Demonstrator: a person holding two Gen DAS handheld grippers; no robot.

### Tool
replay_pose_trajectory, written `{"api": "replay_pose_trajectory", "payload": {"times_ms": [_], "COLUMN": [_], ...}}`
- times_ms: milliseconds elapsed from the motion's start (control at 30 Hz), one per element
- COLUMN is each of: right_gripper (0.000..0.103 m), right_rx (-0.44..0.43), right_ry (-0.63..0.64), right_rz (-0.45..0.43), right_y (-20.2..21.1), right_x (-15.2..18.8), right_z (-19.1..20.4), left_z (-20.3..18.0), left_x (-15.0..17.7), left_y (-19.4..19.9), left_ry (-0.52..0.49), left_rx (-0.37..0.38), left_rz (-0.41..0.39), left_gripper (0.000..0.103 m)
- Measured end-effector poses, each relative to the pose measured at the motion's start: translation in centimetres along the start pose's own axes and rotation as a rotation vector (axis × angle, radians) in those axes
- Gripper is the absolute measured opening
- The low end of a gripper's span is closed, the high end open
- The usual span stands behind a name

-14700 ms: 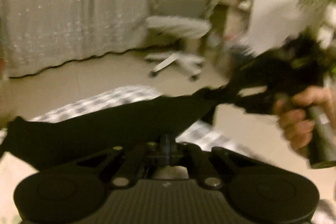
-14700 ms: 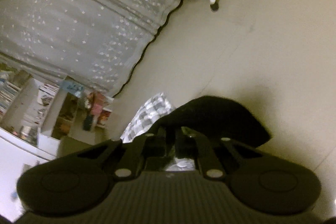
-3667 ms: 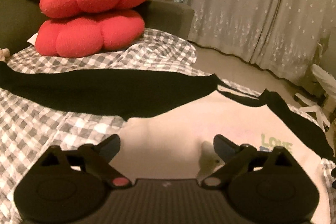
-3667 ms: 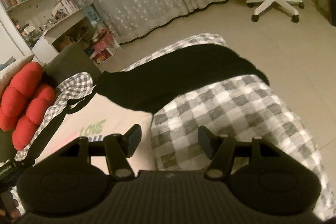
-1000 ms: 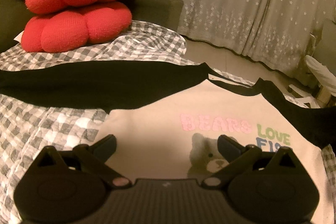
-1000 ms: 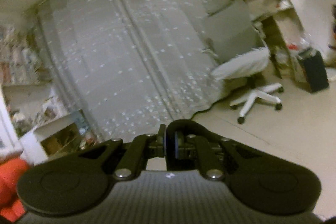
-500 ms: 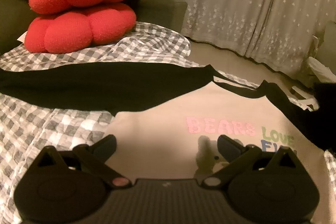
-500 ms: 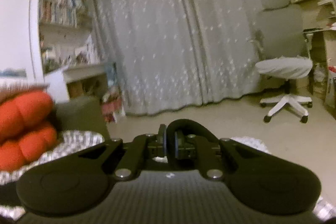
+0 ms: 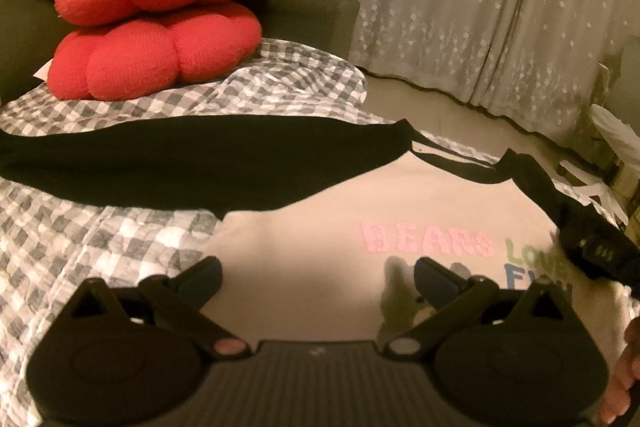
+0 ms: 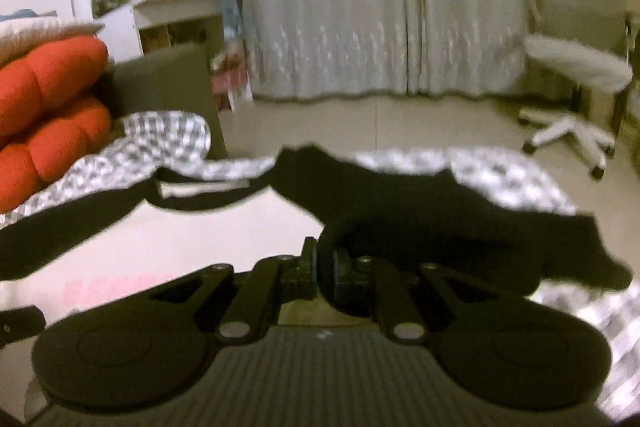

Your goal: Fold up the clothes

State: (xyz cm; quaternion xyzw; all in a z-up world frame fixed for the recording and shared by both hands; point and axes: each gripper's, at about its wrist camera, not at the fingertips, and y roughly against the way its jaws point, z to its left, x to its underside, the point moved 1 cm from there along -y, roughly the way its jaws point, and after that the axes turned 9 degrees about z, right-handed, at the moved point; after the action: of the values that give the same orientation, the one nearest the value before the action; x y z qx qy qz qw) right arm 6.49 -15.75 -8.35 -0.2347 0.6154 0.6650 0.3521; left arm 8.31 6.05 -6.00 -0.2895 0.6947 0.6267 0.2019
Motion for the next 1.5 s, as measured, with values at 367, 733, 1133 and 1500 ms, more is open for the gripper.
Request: {"api": "replay_pose_trajectory", "payload": {"times_ms": [367,733,1133,1500], "right_gripper": [0.06,0.062,0.062,0.062], "right_rx": [-0.165,-0.177,-0.188,-0.072], "right_ry": [-0.09,-0.195,-0.427,-0.568], "right_rz": [0.066,0.105,0.109,0.125], "right_y": [2.1,5.5,5.9,7.0], "right_x": [-0.4,-0.9,-1.2,-0.9], "right_z": [-1.2,-4.9,-9.6,-12.3], "left_z": [-0.6,-1.2,-2.3,-2.7], "left_x": [0.1,0.3,0.6,0.6], "left_y": [-0.1,0.1,0.2,0.0], "left_ry": [-0.012,-0.013,-0.035,-0.042], "left_rx": [-0.001,0.004,0.003,0.002], "left_rz": [0.005,0.003,0.002,0.004], "left_gripper": [0.102,0.102,0.102,0.102]}}
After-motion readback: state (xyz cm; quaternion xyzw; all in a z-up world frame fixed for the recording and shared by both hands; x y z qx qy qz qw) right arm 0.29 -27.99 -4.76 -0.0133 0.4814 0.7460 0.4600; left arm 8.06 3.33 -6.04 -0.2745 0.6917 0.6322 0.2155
